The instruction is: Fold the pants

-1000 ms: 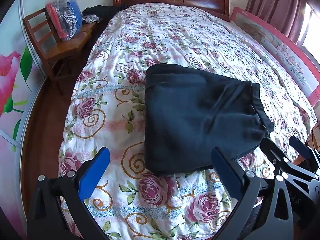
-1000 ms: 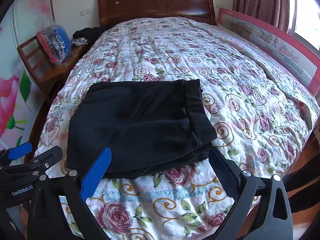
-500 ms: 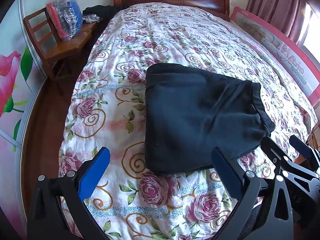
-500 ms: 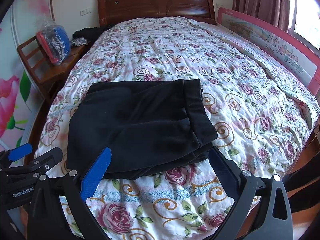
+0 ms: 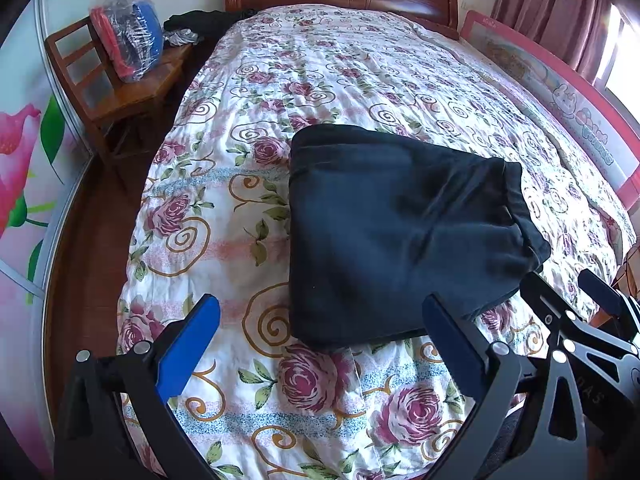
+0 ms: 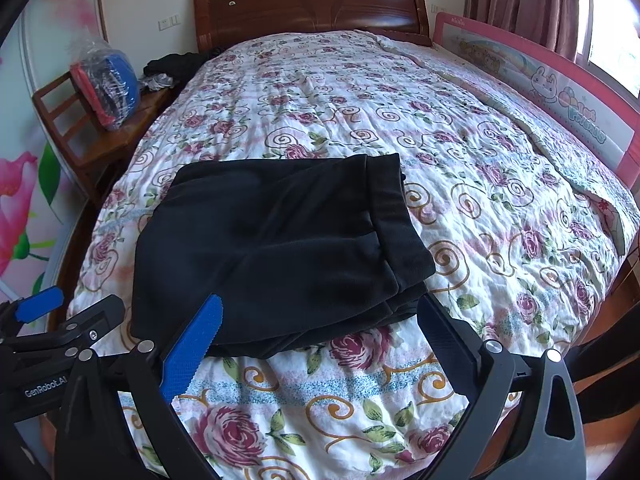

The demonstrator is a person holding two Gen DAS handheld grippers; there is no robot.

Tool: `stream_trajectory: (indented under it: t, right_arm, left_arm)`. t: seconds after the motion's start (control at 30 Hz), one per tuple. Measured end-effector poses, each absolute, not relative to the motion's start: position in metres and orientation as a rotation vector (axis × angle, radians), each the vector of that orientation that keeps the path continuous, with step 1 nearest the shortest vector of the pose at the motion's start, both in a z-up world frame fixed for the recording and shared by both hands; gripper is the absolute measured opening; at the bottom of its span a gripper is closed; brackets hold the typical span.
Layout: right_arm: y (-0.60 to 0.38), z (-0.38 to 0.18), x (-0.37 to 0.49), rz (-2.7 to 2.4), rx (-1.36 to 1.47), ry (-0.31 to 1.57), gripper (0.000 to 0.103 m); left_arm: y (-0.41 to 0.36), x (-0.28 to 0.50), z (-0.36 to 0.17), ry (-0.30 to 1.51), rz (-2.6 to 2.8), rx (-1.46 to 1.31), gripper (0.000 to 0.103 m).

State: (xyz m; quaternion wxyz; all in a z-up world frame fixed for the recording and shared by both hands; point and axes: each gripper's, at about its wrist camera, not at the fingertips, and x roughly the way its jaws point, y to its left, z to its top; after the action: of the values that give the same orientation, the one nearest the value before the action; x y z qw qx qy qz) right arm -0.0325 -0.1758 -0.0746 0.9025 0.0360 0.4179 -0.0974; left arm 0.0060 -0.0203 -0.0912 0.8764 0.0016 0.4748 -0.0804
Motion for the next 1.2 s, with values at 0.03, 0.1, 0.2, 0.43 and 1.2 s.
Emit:
stream_trajectory:
  t: [0.03,0.1,0.2,0.43,1.2]
  right_arm:
    - [-0.176,-0.075,-0.032,-0.201,0.074,0.865,0.097]
    - [-0.176,-0.075,-0.033,-0.203,0.075,0.866,0.097]
    - [-0.177,-0.075,-0.032,-0.213,0.072,0.865,0.097]
    - [-0.181,-0.074,-0.032,-0.207,0.093,0.861,0.097]
    - [-0.173,-0.074,-0.031,-0.174,0.078,0.86,0.097]
  left_arm:
    - [-0.02,0.006,-0.091,0.991,-0.167,0.004,0.101]
    - [-0.019,0.006,-0.091,0.99,-0.162,0.004,0.101]
    - [-0.018,0.007,-0.092,0.986,-0.157,0.003,0.101]
    - [-0.015,0.008,-0.089,0.963,-0.144,0.009,0.101]
    - [-0.024,-0.003,-0.073,0.888,-0.241,0.058,0.101]
